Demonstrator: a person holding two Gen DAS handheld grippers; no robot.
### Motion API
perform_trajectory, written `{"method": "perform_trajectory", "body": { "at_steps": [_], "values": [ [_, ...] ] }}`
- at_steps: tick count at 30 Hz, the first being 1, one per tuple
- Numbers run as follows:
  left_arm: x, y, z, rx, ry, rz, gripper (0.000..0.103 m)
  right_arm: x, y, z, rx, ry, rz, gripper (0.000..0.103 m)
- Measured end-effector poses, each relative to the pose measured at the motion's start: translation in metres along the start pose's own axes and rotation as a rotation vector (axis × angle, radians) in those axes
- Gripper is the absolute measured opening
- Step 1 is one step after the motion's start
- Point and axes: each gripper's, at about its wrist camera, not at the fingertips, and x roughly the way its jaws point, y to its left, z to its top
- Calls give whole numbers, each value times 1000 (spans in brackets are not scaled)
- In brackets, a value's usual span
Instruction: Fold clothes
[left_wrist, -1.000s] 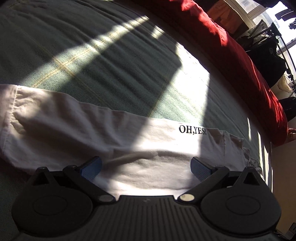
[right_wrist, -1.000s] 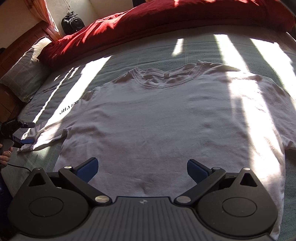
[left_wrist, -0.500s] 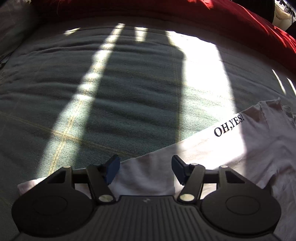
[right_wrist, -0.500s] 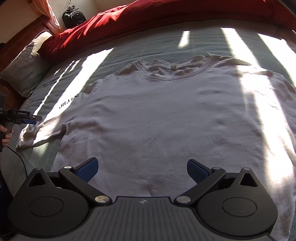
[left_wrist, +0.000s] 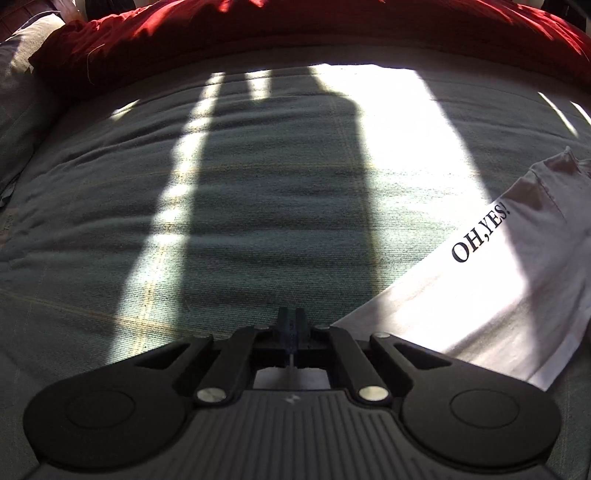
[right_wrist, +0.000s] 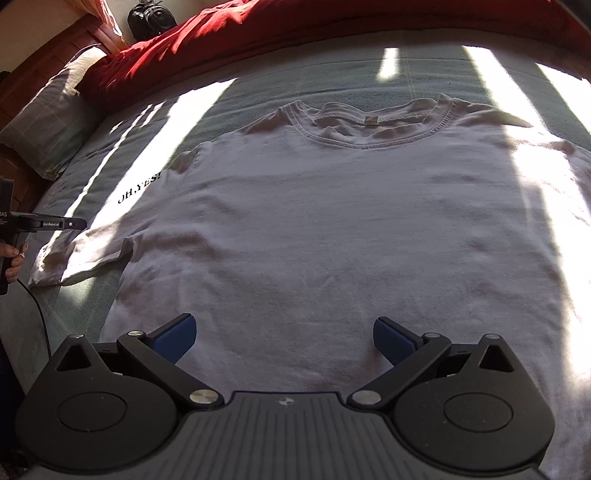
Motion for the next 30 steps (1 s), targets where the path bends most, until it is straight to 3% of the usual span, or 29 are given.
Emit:
{"method": "perform_trajectory", "body": {
  "at_steps": [6, 9, 11, 13, 17, 21, 25, 30],
  "values": [
    [-26, 7, -5, -104, -31, -136, 9, -5, 10, -1, -35, 0, 12, 103],
    [-42, 0, -11, -123, -3, -154, 25, -8, 14, 0, -37, 1, 16, 103],
    [-53, -2, -17, -163, 24, -184, 44, -11, 20, -1, -42, 0, 20, 103],
    [-62, -6, -26, -175, 23, -231, 50, -14, 27, -2, -52, -2, 27, 103],
    [-62, -11, -45, -190, 41, -200, 52, -24, 43, -4, -81, -10, 50, 103],
    [-48, -3, -70, -276, 80, -201, 52, -31, 53, -5, -128, -18, 64, 103],
    [-54, -3, -91, -295, 29, -190, 53, -24, 63, 8, -225, -42, 119, 103],
    [-74, -16, -93, -236, -104, -101, 60, -3, 82, 42, -399, -79, 233, 101]
  ]
}}
